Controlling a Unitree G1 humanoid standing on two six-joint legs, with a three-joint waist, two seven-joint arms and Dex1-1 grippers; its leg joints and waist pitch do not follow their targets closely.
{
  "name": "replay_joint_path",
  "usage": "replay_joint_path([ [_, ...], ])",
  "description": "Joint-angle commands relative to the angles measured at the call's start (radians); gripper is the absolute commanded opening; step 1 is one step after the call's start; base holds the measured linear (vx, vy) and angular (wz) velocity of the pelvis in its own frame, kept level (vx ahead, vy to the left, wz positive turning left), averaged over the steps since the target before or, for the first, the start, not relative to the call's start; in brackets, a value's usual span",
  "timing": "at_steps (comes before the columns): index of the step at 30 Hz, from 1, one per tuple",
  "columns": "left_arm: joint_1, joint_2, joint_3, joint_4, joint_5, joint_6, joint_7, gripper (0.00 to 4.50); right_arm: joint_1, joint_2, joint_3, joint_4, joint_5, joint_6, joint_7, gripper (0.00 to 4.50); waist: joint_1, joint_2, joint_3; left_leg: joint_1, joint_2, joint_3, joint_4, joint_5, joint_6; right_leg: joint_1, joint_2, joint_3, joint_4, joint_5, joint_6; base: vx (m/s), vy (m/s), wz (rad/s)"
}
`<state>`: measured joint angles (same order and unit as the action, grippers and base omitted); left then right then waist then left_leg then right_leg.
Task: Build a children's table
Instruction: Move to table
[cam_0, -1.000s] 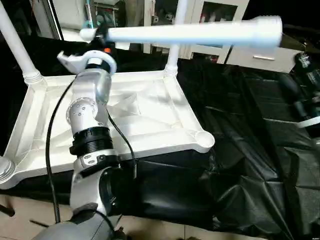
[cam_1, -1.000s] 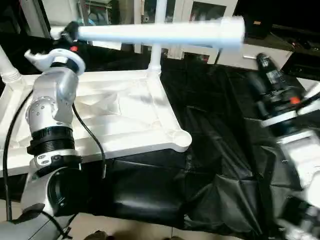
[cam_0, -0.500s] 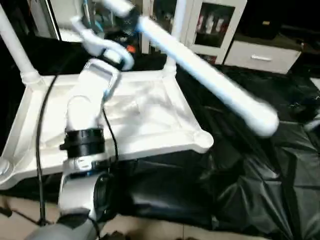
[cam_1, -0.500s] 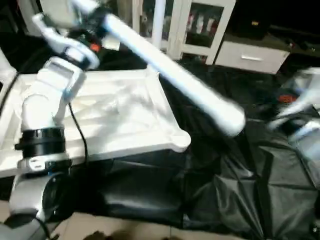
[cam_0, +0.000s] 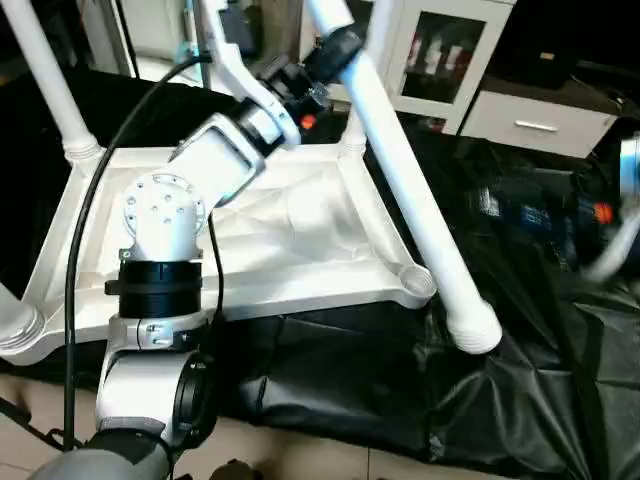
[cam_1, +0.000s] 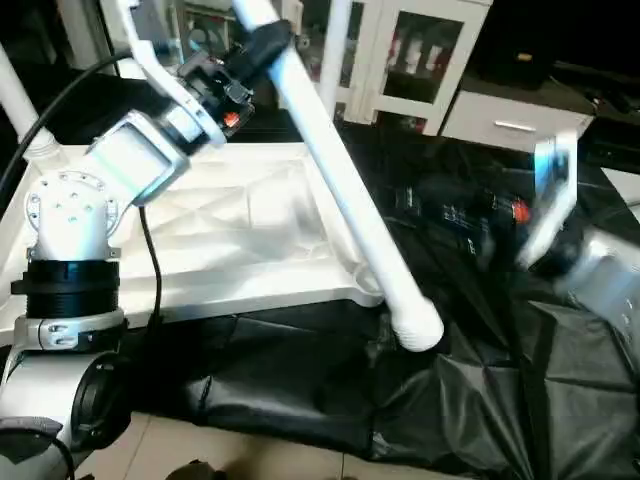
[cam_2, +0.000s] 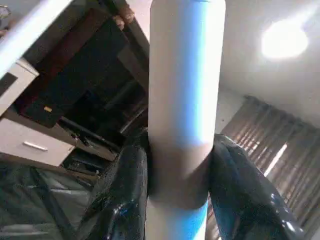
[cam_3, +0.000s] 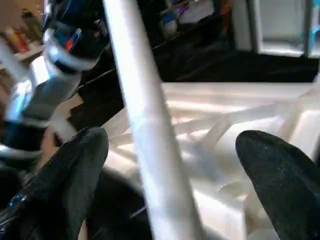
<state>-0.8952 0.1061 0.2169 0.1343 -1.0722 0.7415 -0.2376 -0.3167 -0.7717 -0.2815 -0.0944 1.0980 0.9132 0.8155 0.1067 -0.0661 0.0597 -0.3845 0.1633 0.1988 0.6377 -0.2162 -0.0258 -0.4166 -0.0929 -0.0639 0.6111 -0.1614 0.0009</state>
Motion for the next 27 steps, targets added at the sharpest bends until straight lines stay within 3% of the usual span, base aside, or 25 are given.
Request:
replay_joint_path([
  [1, -0.015, -0.005, -0.013, -0.025, -0.002, 0.01, -0.01, 1.43, 0.015, -0.026, 0.009, -0.03, 0.017, 0.025, 0.037, 4.5, 0.002, -0.013, -0.071, 0.021, 0.064, -0.028, -0.076, -0.052, 0.012, 0.059, -0.062, 0.044, -0.063, -0.211, -0.187, 0.0, 0.0, 0.0],
  [8, -0.018, -0.014, -0.01, -0.03, -0.001, 0.019, -0.02, 1.43, 0.059, -0.047, 0.056, -0.051, -0.065, -0.01, 0.091, 4.5, -0.001, -0.015, -0.069, 0.019, 0.062, -0.03, -0.077, -0.081, -0.007, 0.055, -0.062, 0.041, -0.073, -0.293, -0.156, 0.0, 0.0, 0.0],
  [16, -0.02, -0.019, -0.007, -0.034, -0.004, 0.029, -0.022, 1.43, 0.054, -0.019, 0.114, -0.098, -0.165, -0.074, 0.052, 4.5, -0.002, -0.012, -0.071, 0.018, 0.062, -0.03, -0.076, -0.062, -0.001, 0.055, -0.06, 0.041, -0.067, -0.239, -0.168, 0.0, 0.0, 0.0],
  [20, -0.02, -0.016, -0.014, -0.042, -0.016, 0.045, -0.064, 1.43, 0.055, -0.016, 0.111, -0.113, -0.166, -0.071, 0.063, 4.5, -0.003, -0.01, -0.07, 0.02, 0.063, -0.031, -0.077, -0.063, 0.004, 0.055, -0.06, 0.042, -0.066, -0.24, -0.172, 0.0, 0.0, 0.0],
  [27, -0.025, 0.001, -0.019, -0.04, -0.016, 0.064, -0.103, 1.43, 0.071, -0.054, 0.06, -0.106, -0.116, -0.036, 0.129, 4.5, -0.003, -0.009, -0.07, 0.021, 0.064, -0.031, -0.078, -0.088, 0.003, 0.057, -0.06, 0.041, -0.068, -0.256, -0.177, 0.0, 0.0, 0.0],
])
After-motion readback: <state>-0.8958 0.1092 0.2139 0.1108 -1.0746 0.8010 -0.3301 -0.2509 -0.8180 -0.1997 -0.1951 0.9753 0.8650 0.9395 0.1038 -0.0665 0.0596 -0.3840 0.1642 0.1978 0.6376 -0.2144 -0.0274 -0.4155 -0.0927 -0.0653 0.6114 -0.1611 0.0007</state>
